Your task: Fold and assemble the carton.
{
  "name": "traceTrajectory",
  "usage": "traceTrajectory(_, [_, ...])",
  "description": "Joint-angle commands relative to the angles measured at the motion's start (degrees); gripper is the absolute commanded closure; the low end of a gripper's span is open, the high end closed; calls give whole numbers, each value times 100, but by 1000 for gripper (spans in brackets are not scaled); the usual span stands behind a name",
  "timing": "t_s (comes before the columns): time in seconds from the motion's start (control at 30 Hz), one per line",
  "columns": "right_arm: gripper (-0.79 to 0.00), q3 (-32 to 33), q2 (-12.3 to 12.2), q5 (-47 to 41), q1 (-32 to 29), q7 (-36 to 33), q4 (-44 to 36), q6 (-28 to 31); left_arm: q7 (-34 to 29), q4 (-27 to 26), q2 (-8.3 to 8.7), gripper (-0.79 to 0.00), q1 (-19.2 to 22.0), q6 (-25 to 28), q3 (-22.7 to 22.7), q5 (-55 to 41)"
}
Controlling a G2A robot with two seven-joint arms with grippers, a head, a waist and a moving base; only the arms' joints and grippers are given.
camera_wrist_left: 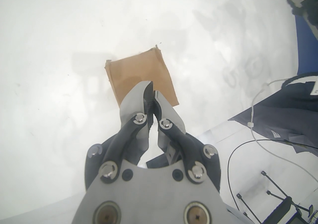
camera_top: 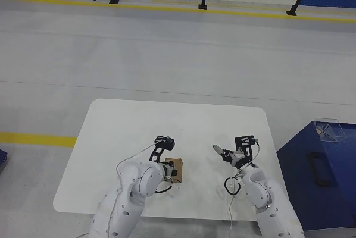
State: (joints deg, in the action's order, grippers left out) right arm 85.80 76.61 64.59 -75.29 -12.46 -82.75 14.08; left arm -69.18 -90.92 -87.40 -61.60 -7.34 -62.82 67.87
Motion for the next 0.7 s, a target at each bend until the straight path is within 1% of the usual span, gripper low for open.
traceTrajectory(0.0, [-785,0,0,0,0,0,0,0,-84,251,-10,0,94,-64,27,-45])
traceTrajectory(0.07, [-785,0,0,0,0,0,0,0,-102,446,-27,0,212,-154,81,-62])
traceTrajectory(0.1, [-785,0,0,0,0,0,0,0,-16,455,-34,0,244,-166,103,-73])
traceTrajectory(0.23, [-785,0,0,0,0,0,0,0,251,187,-29,0,137,-204,101,-140])
traceTrajectory(0.3, [-785,0,0,0,0,0,0,0,241,149,-23,0,97,-218,104,-152])
traceTrajectory(0.43, [-785,0,0,0,0,0,0,0,155,483,-40,0,242,-272,219,-115])
traceTrajectory(0.53, [-785,0,0,0,0,0,0,0,184,625,-61,0,350,-370,280,-145])
traceTrajectory(0.67, [-785,0,0,0,0,0,0,0,343,341,-55,0,299,-335,242,-255])
